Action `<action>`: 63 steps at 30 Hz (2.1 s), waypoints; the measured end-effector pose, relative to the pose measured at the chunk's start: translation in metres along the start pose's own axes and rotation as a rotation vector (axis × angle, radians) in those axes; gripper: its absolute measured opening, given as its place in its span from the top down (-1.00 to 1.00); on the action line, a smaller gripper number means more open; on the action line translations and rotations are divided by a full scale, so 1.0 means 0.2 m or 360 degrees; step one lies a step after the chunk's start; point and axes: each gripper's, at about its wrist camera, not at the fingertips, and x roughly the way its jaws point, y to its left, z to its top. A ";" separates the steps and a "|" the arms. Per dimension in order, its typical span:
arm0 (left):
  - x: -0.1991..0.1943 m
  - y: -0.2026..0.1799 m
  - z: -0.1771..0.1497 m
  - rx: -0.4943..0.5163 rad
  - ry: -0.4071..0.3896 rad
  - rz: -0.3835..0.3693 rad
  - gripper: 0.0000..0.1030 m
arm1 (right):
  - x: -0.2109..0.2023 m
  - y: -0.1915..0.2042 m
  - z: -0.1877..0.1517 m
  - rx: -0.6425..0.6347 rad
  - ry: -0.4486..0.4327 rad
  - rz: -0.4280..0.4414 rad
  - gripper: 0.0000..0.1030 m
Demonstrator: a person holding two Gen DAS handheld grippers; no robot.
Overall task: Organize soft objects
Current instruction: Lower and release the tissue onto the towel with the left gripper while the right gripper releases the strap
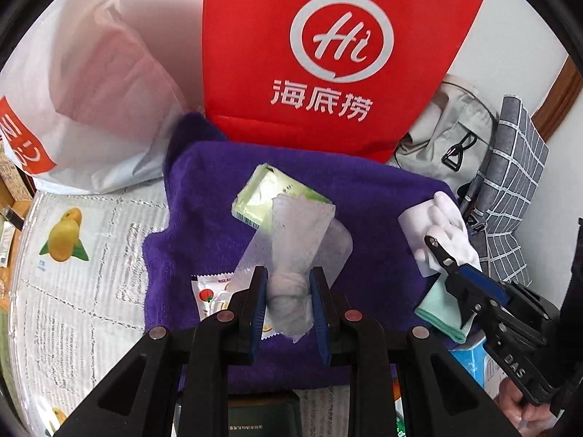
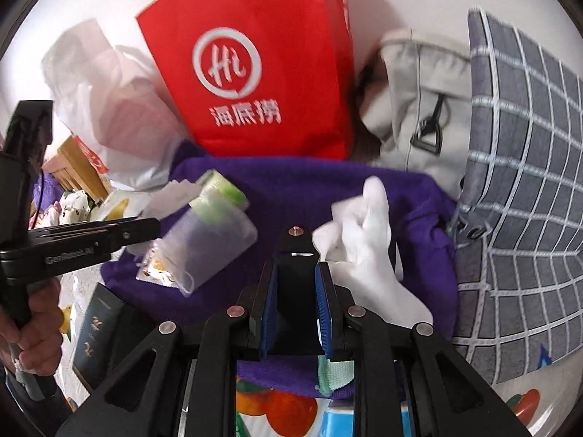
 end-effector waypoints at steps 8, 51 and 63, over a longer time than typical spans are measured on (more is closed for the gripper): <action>0.07 0.00 -0.01 0.0005 0.0064 -0.0022 0.56 | 0.11 -0.09 -0.02 0.0082 0.0074 0.0006 0.59; 0.09 -0.03 -0.01 0.0018 0.0156 -0.0038 0.02 | 0.09 0.04 -0.01 -0.0035 0.0116 0.0079 0.32; -0.09 -0.08 -0.01 0.0016 0.0071 -0.0071 -0.05 | -0.23 0.14 -0.09 -0.0083 -0.0040 0.0102 0.05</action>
